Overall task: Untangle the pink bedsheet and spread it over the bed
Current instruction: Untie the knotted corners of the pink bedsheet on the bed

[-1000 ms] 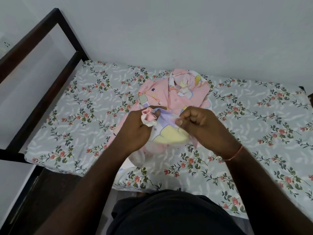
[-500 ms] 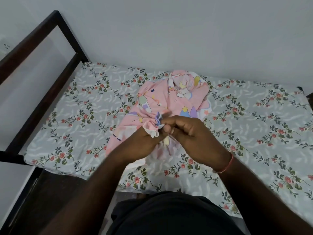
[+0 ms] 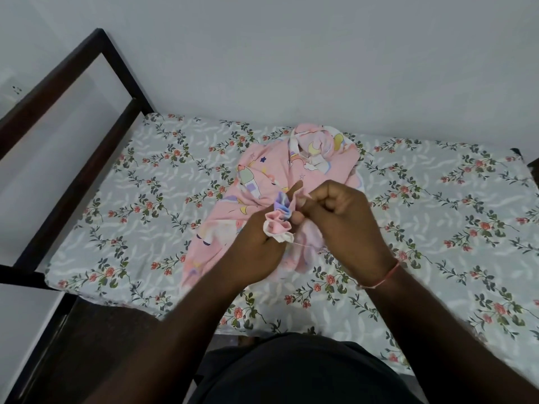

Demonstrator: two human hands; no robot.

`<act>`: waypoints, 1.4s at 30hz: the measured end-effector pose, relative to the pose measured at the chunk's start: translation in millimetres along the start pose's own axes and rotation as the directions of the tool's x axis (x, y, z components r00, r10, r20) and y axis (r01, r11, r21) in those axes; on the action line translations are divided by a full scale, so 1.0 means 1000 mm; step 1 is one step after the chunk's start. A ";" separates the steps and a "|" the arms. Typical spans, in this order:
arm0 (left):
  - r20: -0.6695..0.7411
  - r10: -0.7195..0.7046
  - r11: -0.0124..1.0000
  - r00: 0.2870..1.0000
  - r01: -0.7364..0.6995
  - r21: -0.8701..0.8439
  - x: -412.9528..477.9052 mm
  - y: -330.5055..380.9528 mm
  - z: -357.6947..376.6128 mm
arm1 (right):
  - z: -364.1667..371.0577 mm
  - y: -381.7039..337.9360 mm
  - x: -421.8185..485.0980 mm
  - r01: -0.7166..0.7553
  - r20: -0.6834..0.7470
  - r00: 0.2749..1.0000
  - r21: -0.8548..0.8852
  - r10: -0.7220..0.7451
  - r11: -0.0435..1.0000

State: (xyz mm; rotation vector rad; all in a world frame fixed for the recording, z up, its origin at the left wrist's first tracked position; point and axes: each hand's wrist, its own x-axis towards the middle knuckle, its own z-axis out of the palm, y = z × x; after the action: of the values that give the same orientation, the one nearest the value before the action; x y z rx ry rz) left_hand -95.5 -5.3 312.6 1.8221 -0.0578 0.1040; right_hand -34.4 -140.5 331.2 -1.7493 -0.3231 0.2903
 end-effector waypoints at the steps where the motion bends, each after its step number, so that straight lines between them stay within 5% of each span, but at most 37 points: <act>1: 0.040 -0.010 0.995 0.999 0.014 -0.094 0.001 0.004 0.001 | 0.001 -0.001 -0.003 0.012 0.095 0.995 -0.001 -0.012 1.000; 4: 0.162 0.024 0.994 0.987 -0.006 -0.113 0.005 0.014 -0.006 | -0.002 -0.001 -0.009 0.132 0.341 0.936 -0.120 -0.084 0.984; 7: 0.184 -0.006 0.998 0.983 -0.004 0.055 0.006 0.005 -0.022 | -0.008 0.000 -0.012 0.122 0.369 0.926 -0.108 -0.074 0.987; 12: -0.137 -0.025 0.976 0.990 0.054 0.211 0.007 0.003 -0.037 | -0.029 -0.002 -0.002 0.035 0.319 0.947 -0.244 0.046 0.969; 17: -0.120 -0.027 0.989 0.992 0.044 0.140 -0.002 0.006 -0.019 | -0.019 -0.004 0.003 -0.022 -0.025 0.999 0.006 0.022 1.000; 19: -0.057 -0.016 0.998 0.998 0.020 0.066 -0.005 0.008 -0.012 | -0.006 -0.008 -0.002 -0.004 -0.049 0.999 0.098 0.009 0.995; 25: 0.150 -0.034 0.972 0.988 0.067 -0.224 -0.003 0.022 -0.008 | 0.003 -0.012 -0.014 0.039 0.287 0.955 0.118 -0.072 0.992; 29: 0.083 -0.134 0.987 0.987 0.141 -0.081 -0.005 0.009 -0.018 | -0.003 -0.013 -0.016 0.066 0.409 0.910 0.013 -0.066 0.998; 33: -0.128 -0.064 0.988 0.990 0.081 0.131 -0.001 0.003 -0.022 | -0.016 -0.008 -0.009 0.086 0.469 0.882 -0.253 0.045 0.964; 35: -0.159 -0.047 0.979 0.986 0.078 0.190 -0.001 0.005 -0.025 | -0.021 -0.003 -0.003 0.128 0.355 0.935 -0.376 0.015 0.918; 39: -0.090 -0.098 0.973 0.991 0.114 0.202 -0.006 0.006 -0.019 | -0.006 -0.003 -0.001 0.036 -0.092 0.994 -0.236 -0.060 0.971; 42: -0.015 -0.313 0.946 0.950 0.313 0.081 -0.009 0.002 -0.005 | 0.008 -0.007 -0.007 0.022 0.029 0.999 -0.040 -0.021 0.999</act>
State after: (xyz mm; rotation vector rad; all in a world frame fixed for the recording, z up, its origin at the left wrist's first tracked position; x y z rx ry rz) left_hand -105.2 -1.0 315.2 1.8907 0.2411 -0.1184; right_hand -44.2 -134.3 336.8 -1.7812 -0.3708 0.2951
